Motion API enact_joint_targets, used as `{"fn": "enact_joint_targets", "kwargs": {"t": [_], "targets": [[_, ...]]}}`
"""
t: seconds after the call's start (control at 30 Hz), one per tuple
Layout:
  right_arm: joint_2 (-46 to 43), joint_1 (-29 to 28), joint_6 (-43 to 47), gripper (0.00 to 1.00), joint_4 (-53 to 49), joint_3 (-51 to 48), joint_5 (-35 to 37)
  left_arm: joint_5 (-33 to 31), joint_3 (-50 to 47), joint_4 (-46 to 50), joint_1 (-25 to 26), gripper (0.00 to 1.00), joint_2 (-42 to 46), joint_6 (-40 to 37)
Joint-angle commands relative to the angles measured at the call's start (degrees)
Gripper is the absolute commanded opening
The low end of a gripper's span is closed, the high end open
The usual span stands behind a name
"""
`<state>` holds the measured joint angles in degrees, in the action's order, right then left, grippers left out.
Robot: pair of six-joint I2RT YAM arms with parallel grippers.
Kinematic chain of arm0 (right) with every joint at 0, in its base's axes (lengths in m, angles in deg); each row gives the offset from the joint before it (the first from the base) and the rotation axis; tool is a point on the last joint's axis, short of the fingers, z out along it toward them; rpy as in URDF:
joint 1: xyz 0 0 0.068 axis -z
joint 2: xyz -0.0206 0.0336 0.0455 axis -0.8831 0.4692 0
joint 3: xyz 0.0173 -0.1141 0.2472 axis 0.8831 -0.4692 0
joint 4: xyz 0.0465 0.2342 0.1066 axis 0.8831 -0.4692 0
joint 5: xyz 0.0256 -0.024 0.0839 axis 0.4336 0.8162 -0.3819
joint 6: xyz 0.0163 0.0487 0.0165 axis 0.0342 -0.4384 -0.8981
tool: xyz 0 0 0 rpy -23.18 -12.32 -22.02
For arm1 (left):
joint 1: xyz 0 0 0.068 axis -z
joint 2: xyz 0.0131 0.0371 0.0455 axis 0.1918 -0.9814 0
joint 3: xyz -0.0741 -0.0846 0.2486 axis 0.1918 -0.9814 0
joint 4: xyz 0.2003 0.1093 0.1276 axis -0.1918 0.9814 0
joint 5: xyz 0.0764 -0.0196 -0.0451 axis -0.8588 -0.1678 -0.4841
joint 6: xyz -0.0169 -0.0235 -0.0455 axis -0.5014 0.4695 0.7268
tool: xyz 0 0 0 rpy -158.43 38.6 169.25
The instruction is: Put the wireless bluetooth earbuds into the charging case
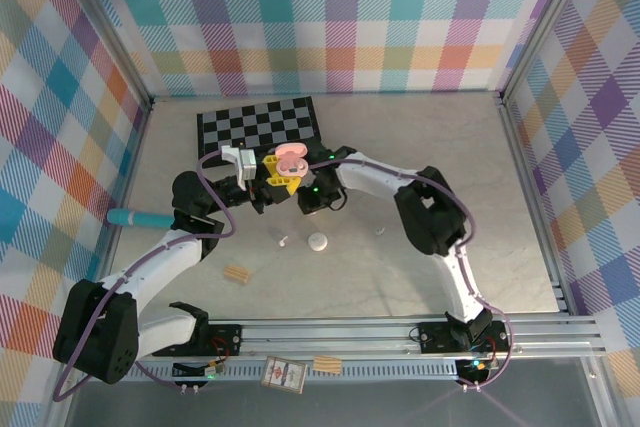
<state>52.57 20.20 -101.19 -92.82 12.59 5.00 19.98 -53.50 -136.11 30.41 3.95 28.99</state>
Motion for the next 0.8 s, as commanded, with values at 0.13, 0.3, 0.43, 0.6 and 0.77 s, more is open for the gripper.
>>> {"fn": "enact_joint_targets", "kwargs": {"t": [0.13, 0.3, 0.43, 0.6, 0.77], "targets": [[-18.4, 8.4, -9.9, 0.18, 14.4, -15.5, -5.0, -3.7, 0.7, 2.5, 1.0, 0.32, 0.1, -6.1], [-31.7, 12.5, -11.0, 0.18, 19.0, -23.0, -6.2, -10.5, 0.7, 4.7, 3.4, 0.32, -0.7, -12.0], [-38.9, 13.1, -10.5, 0.19, 19.2, -23.3, -7.6, -13.7, 0.7, 1.3, 4.9, 0.32, -3.6, -12.7], [-45.1, 12.8, -12.7, 0.19, 22.8, -23.0, -12.4, -17.2, 0.4, -4.6, 5.9, 0.32, -8.6, -12.5], [-45.8, 9.9, -12.0, 0.19, 22.3, -19.3, -13.9, -18.4, 1.0, -7.6, 6.4, 0.33, -12.6, -12.2]]}}
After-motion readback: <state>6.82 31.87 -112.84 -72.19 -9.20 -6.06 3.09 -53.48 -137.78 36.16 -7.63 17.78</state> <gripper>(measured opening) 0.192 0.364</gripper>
